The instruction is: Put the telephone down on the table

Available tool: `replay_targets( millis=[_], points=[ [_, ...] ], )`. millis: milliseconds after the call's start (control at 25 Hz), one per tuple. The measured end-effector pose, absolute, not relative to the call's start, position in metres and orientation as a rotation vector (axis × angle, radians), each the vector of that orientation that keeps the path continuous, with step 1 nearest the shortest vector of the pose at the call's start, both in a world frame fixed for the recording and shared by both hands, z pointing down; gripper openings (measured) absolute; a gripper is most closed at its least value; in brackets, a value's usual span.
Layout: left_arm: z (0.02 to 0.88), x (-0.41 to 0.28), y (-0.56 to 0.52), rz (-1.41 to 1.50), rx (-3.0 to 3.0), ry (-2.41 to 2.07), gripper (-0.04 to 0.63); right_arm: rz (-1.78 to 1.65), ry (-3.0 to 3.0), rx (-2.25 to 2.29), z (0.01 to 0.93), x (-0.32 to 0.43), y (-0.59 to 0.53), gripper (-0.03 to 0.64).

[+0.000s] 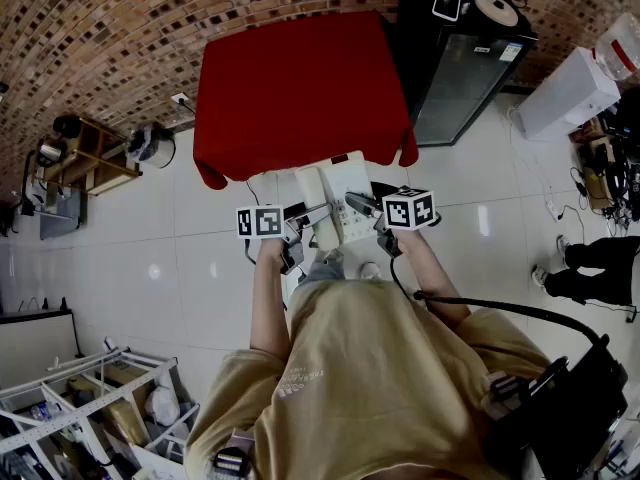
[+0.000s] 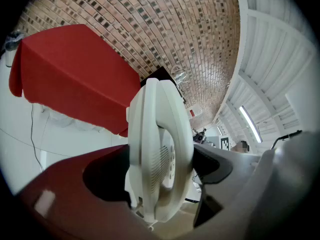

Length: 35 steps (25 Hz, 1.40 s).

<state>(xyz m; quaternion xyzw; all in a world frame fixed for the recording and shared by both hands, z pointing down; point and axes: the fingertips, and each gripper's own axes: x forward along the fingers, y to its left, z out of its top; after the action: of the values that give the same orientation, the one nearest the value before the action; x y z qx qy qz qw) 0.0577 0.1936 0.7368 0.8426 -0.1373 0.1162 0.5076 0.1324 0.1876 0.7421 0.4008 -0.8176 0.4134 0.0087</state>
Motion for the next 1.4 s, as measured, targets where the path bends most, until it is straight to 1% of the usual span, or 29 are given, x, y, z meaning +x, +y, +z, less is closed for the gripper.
replay_targets(
  millis=[480, 680, 960, 1200, 1400],
  points=[
    [0.719, -0.018, 0.049, 0.259, 2.048, -0.315, 0.390, 1.295, -2.541, 1.242, 0.726, 0.057, 0.046, 0.295],
    [0.724, -0.039, 0.015, 0.256, 2.026, -0.281, 0.390, 1.300, -2.527, 1.285, 0.727, 0.038, 0.012, 0.293],
    [0.756, -0.025, -0.045, 0.285, 2.003, -0.272, 0.390, 1.375, -2.510, 1.283, 0.756, 0.052, -0.047, 0.287],
    [0.762, -0.001, -0.105, 0.332, 1.992, -0.298, 0.390, 1.427, -2.477, 1.272, 0.772, 0.076, -0.108, 0.288],
    [0.774, 0.009, -0.165, 0.310, 1.958, -0.368, 0.390, 1.423, -2.497, 1.207, 0.785, 0.087, -0.175, 0.291]
  ],
)
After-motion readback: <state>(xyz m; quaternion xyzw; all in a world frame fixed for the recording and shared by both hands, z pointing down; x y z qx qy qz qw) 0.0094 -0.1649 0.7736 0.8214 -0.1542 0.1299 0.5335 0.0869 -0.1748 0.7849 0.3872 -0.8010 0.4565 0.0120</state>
